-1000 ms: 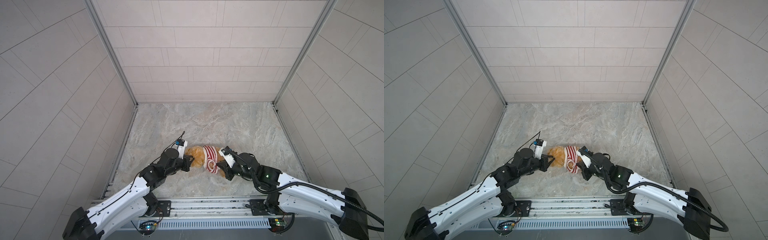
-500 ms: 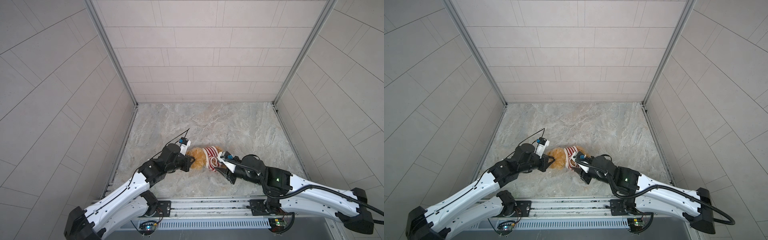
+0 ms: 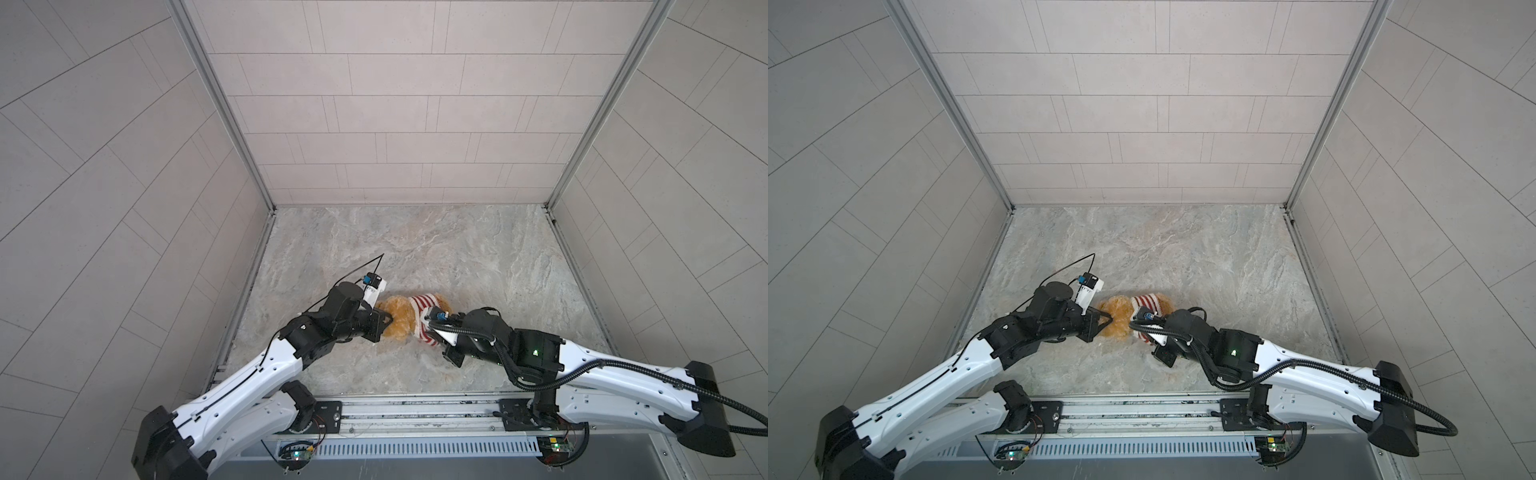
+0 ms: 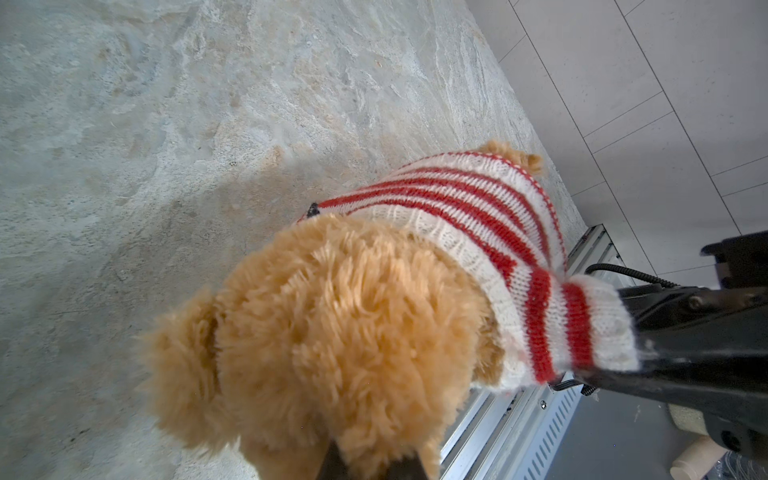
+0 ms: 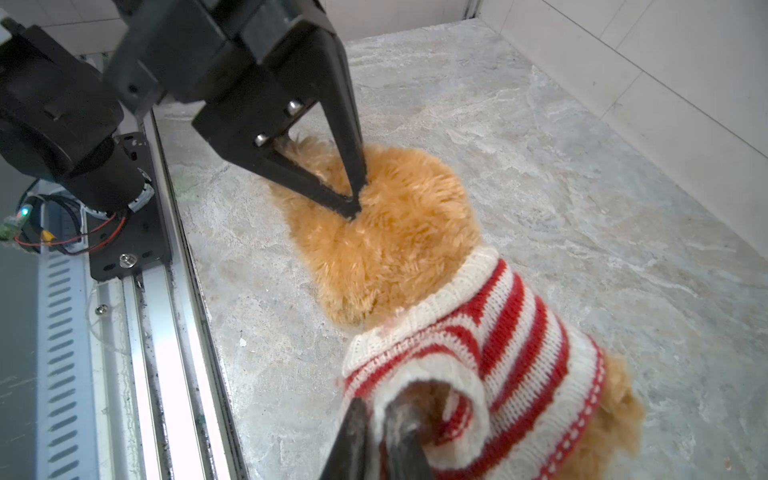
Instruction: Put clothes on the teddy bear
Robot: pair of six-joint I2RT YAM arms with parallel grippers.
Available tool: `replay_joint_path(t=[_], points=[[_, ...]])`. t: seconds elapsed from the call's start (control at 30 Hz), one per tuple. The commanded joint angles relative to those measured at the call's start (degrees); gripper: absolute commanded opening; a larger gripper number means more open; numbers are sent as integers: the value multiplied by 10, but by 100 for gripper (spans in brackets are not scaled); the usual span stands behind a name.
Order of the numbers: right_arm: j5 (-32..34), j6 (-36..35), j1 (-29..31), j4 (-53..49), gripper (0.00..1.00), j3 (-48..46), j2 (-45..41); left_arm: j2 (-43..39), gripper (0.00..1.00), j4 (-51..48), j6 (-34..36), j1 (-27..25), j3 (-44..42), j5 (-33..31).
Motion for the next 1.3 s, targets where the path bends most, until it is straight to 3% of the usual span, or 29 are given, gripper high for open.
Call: replay_joint_path(t=[0.0, 0.5, 0.9, 1.07, 1.27], points=[[20, 1, 14, -6, 1, 1, -4, 4, 0, 37, -10, 2, 13, 10], [-9, 36, 99, -31, 0, -32, -24, 32, 0, 119, -120, 70, -23, 16], [-10, 60, 117, 28, 0, -18, 93, 12, 0, 152, -172, 70, -36, 24], [43, 69, 120, 6, 0, -27, 87, 11, 0, 156, -172, 70, -32, 31], [133, 80, 111, 25, 2, -48, -3, 13, 0, 129, -128, 70, -31, 52]])
